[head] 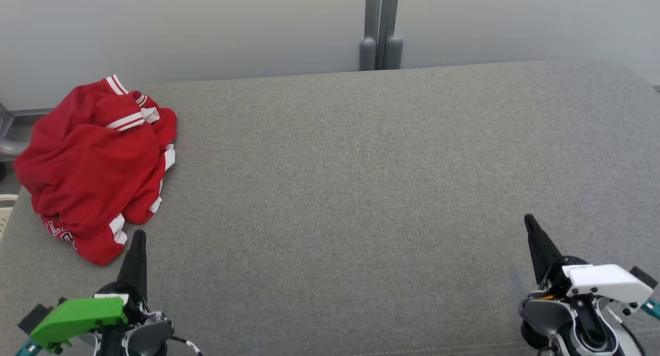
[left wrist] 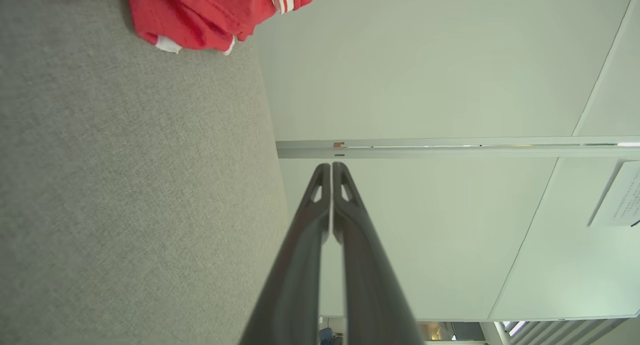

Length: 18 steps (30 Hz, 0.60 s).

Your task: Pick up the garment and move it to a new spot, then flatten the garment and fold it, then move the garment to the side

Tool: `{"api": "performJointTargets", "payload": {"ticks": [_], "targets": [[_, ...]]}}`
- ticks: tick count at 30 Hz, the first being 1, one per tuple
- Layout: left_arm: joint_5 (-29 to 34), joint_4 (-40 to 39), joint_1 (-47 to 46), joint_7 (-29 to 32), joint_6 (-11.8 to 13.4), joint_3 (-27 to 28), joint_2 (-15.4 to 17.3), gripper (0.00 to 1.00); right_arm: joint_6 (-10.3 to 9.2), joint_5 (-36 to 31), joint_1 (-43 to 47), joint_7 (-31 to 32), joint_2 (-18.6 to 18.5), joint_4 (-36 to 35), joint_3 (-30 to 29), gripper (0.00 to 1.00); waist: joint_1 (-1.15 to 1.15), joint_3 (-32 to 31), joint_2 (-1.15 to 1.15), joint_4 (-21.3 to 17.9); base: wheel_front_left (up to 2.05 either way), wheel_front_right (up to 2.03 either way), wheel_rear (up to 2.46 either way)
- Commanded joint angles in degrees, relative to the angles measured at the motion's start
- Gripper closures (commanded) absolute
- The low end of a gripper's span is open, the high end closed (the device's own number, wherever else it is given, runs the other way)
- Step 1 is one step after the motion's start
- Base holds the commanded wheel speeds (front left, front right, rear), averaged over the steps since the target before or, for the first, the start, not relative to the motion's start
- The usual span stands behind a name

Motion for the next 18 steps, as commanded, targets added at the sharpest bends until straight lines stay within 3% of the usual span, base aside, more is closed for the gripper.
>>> {"api": "performJointTargets", "payload": {"ticks": [1,18], "targets": [[0.0,0.7,0.6,-0.1,0.0,-0.1,-0.2,0.0,0.0,0.0,0.6,-0.1,0.2,0.6,0.1,0.0,0.0,0.0,0.0,0.0,0.0,0.0,0.0],[4.1,1.9,1.1,-4.1,0.3,-4.3,0.1,0.0,0.01,-5.1,0.3,-3.9,0.3,3.0,3.6,0.0,0.0,-0.2,0.0,-0.1,0.0,0.0,0.0]]}}
